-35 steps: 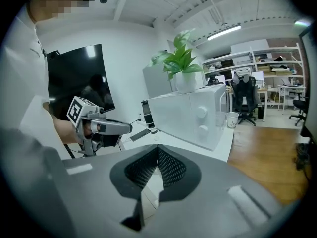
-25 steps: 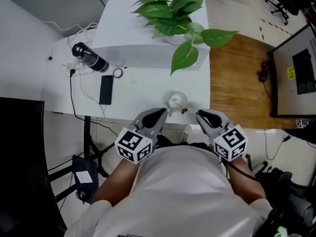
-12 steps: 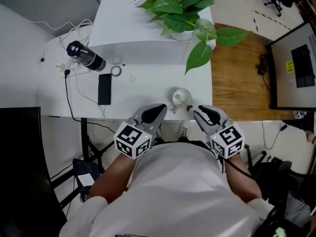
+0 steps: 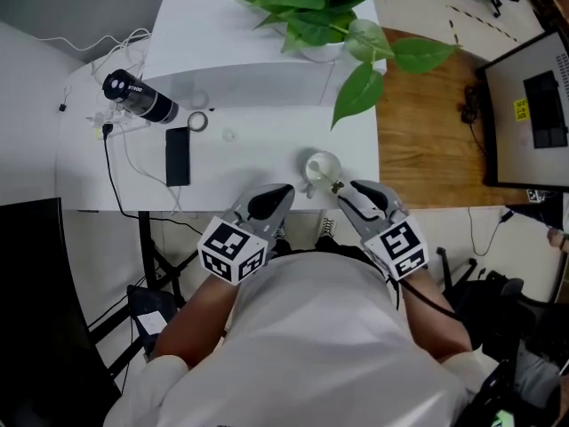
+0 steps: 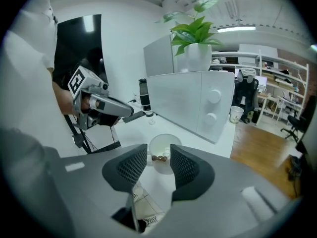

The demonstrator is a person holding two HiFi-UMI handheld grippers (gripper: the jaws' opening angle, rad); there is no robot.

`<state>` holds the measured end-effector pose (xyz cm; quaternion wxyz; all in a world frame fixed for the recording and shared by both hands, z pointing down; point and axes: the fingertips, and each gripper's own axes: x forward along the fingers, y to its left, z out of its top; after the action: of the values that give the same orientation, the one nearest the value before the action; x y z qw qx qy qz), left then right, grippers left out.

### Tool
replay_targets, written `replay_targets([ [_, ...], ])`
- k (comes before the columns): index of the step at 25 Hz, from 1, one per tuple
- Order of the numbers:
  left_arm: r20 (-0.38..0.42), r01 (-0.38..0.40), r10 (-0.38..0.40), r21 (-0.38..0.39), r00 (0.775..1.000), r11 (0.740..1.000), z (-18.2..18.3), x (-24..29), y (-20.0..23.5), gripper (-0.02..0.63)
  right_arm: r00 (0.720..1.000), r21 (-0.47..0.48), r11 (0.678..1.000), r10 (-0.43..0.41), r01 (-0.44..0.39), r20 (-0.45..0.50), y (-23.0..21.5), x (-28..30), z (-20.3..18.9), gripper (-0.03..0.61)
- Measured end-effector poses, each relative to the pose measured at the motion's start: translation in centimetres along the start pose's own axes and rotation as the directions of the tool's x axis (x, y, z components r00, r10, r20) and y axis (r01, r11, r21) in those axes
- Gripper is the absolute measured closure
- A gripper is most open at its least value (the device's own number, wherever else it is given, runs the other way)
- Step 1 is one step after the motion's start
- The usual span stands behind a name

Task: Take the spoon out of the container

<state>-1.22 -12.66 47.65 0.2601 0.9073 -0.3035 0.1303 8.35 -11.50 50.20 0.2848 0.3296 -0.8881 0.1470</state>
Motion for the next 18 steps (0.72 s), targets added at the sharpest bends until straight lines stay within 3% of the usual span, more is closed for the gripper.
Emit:
replay_targets([
  [3, -0.002, 0.0, 0.0, -0.007, 1.0, 1.0, -0.2, 0.2, 0.2, 0.611, 0.999, -0.101, 0.995, -0.017, 0.013, -0.037, 0.1, 0.7, -0.4, 0.428],
  [11, -0.009, -0.005, 0.005, -0.031, 1.0, 1.0, -0.8, 0.2, 0.8, 0.611, 0.995, -0.232, 0.973, -0.028, 0.005, -0.095, 0.7, 2.6, -1.3, 0.414],
  [18, -0.02, -0.009, 0.008, -0.047, 1.0, 0.999, -1.5, 0.2, 1.1, 0.61, 0.984, -0.401, 0.916, -0.077, 0.007, -0.159, 0.6, 3.8, -2.1, 0.411],
])
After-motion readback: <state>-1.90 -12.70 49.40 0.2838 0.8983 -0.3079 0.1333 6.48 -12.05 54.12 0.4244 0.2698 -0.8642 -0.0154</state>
